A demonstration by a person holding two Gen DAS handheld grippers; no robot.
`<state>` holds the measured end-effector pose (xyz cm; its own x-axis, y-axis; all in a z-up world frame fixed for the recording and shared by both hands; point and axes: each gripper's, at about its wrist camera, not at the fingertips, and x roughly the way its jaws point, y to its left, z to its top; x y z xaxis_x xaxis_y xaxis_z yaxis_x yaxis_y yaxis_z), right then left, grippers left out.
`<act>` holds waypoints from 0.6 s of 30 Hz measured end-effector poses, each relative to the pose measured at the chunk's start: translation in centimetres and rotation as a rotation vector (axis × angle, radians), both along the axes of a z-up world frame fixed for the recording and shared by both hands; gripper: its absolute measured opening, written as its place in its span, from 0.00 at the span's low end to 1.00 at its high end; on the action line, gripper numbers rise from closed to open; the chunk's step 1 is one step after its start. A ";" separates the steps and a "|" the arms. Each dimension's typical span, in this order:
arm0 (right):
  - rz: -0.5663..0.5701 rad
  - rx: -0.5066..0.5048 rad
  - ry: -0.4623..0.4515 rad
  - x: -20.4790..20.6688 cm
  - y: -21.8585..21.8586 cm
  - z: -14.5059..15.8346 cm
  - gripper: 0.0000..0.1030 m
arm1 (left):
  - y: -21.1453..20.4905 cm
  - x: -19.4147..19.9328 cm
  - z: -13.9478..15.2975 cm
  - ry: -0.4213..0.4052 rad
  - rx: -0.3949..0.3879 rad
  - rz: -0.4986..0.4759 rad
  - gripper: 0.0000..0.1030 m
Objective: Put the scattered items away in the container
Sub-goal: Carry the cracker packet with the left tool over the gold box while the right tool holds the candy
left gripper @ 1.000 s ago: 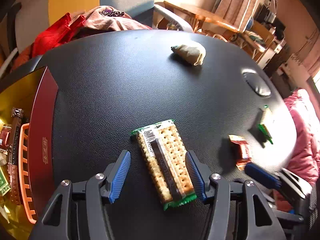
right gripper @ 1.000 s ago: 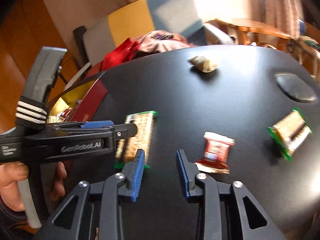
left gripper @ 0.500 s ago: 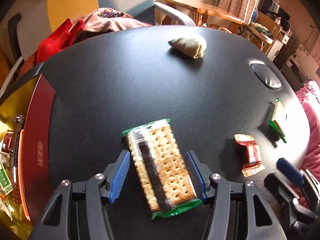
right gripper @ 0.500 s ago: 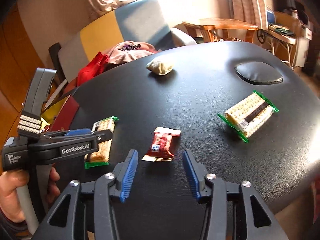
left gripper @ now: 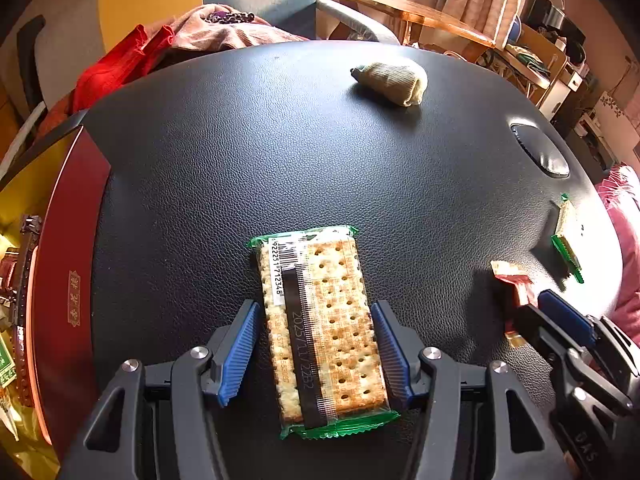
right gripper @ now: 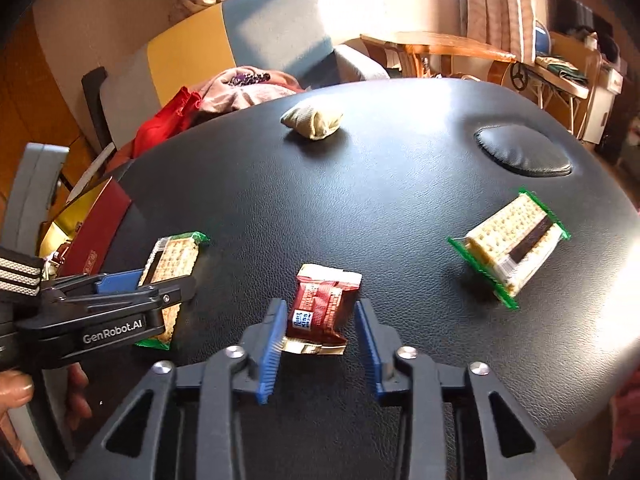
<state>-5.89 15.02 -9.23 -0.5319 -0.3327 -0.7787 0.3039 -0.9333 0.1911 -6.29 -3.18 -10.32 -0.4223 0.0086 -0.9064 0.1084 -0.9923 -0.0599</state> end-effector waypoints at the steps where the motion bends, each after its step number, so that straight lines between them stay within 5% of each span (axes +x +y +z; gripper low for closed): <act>1: 0.003 0.001 -0.003 0.0 -0.1 -0.1 0.31 | -0.1 0.1 0.0 0.001 0.007 -0.002 0.57; 18: 0.011 0.047 0.021 1.4 -1.0 -0.1 0.25 | -1.1 1.9 0.1 0.069 0.030 -0.022 0.51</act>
<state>-4.46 14.02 -9.37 -0.5451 -0.3017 -0.7822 0.3173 -0.9378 0.1405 -4.42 -4.24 -10.23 -0.4833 0.0451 -0.8743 0.0812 -0.9921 -0.0961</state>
